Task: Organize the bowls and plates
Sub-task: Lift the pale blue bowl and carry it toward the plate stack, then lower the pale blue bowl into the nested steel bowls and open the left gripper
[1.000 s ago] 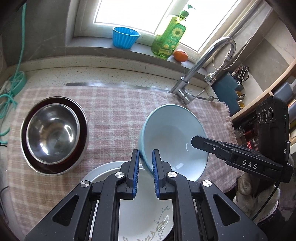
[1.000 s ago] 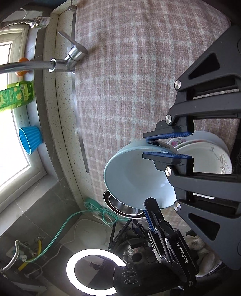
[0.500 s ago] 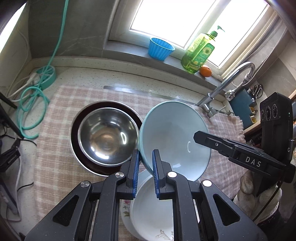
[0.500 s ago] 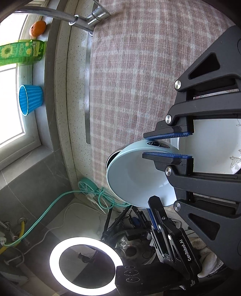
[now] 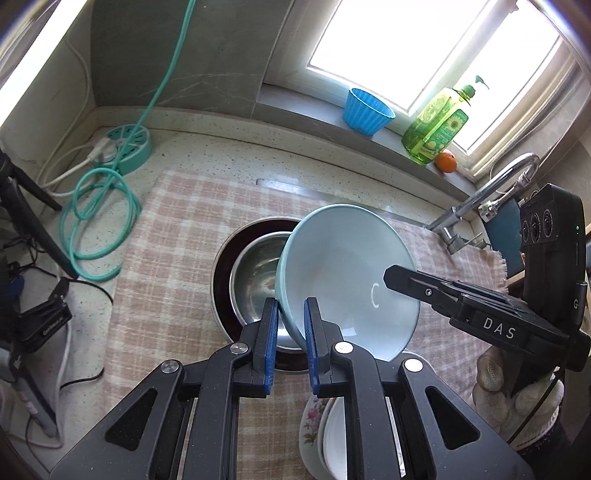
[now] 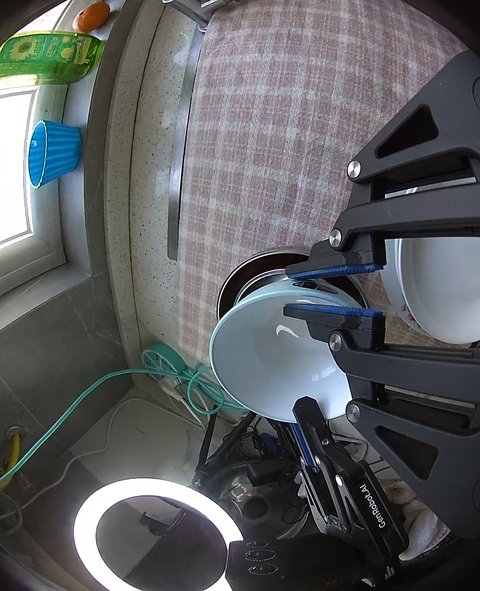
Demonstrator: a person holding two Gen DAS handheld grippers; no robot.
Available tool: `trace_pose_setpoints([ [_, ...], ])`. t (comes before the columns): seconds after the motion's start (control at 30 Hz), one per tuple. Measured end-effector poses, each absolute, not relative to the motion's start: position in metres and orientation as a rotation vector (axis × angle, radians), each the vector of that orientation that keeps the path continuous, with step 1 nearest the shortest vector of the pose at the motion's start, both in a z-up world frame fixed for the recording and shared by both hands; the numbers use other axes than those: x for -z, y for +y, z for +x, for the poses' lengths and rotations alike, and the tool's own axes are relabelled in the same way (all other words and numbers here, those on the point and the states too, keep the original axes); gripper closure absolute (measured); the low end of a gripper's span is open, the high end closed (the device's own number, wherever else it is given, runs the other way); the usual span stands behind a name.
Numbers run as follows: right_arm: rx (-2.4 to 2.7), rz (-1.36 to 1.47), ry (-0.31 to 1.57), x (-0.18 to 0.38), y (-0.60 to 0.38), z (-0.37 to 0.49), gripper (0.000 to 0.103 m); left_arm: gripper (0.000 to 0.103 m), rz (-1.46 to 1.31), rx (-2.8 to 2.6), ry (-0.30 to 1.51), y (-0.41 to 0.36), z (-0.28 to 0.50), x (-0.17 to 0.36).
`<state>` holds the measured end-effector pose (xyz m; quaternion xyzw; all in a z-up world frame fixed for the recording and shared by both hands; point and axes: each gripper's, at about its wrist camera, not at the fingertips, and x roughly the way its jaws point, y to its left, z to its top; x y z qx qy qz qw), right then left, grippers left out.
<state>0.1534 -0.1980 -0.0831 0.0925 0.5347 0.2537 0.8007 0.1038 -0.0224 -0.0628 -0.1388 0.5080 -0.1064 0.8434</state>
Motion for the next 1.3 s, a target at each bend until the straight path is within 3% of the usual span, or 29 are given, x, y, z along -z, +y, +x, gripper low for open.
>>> trace_pose_setpoints([
  [0.67,-0.506,0.139,1.216,0.117,-0.172,0.171,0.089,0.091,-0.29,0.21,1.126,-0.011,0.121,0.086],
  [1.3,-0.5,0.091,1.197,0.114,-0.169,0.168,0.087,0.091,-0.3,0.194,1.143,-0.008,0.12,0.092],
])
